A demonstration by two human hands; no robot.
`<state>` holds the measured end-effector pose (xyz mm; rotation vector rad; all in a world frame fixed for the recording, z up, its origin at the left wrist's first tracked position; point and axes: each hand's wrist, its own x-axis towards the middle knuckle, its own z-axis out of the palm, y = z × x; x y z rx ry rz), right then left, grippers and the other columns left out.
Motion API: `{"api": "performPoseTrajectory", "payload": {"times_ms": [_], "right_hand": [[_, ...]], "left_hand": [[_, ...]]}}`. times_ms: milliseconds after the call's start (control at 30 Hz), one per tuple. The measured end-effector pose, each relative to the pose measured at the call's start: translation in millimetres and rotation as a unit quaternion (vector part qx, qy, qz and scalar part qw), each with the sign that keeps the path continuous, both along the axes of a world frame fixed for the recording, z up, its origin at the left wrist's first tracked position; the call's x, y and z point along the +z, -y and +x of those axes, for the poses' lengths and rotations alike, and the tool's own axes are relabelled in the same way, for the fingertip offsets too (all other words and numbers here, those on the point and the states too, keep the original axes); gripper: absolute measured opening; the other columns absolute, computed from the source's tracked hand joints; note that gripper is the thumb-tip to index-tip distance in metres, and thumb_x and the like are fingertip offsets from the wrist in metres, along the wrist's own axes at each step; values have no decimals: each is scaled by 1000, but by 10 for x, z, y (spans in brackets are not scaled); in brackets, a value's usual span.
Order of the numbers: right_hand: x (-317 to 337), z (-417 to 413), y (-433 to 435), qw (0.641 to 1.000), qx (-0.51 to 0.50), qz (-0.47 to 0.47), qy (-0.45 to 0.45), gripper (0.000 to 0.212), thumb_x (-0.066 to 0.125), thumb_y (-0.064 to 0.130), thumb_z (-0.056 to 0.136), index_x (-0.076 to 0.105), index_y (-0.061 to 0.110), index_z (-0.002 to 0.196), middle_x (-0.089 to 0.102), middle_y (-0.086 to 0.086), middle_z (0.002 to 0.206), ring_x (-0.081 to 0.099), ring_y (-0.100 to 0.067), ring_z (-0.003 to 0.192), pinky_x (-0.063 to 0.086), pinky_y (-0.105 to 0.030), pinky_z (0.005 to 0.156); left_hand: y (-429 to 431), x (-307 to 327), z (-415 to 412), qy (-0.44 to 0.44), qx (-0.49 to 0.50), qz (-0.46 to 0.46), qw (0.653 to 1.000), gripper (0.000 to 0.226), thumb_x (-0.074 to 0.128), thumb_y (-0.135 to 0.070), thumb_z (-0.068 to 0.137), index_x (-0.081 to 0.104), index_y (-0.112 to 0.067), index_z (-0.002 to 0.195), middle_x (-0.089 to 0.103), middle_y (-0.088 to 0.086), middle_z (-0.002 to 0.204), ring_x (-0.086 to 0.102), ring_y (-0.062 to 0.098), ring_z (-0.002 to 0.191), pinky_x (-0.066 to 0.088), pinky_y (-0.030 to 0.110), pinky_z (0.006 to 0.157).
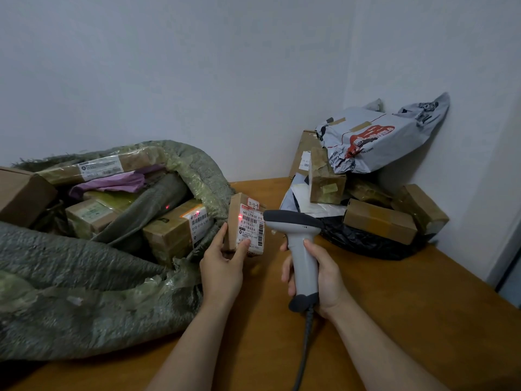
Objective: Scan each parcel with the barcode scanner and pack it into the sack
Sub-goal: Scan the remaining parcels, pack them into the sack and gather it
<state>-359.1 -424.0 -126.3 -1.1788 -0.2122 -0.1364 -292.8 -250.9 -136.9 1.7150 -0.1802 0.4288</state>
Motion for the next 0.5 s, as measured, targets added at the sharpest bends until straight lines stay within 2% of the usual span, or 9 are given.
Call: {"api": "performPoseTrajectory", "payload": {"times_ms": [167, 333, 433, 500], "right_hand": [[8, -18, -12, 1000, 0, 1, 1, 45, 53, 51, 89, 71, 11, 96, 59, -24, 67, 53, -26, 40, 46, -27, 42], [18, -32, -43, 1000, 2, 3, 5, 49, 48, 49, 92, 73, 9, 105, 59, -25, 67, 53, -26, 39, 46, -27, 42], [15, -31, -42, 1000, -6, -7, 5, 53, 48, 50, 92, 72, 7, 111, 59, -26, 68, 53, -27, 39, 46, -28, 42], [19, -35, -43, 1000, -13, -15, 6, 57, 53, 54, 89, 72, 7, 114, 60, -26, 68, 53, -27, 40, 46, -28, 42]], "left_hand": [[-17, 18, -21, 5, 5, 4, 1000, 64, 73, -36, 94, 50, -27, 153, 72, -7, 123, 70, -3, 95, 62, 34, 85], [-29, 48, -42, -2, 10, 2, 1000, 57, 73, -37, 95, 54, -25, 148, 72, -10, 119, 70, -3, 91, 63, 32, 81], [-32, 46, -44, -19, 16, -23, 999, 38, 72, -40, 95, 61, -30, 130, 73, -13, 111, 73, 7, 91, 62, 39, 82], [-29, 67, -55, -32, 21, -45, 998, 25, 69, -43, 96, 61, -32, 117, 73, -10, 107, 71, 6, 89, 61, 37, 80]]}}
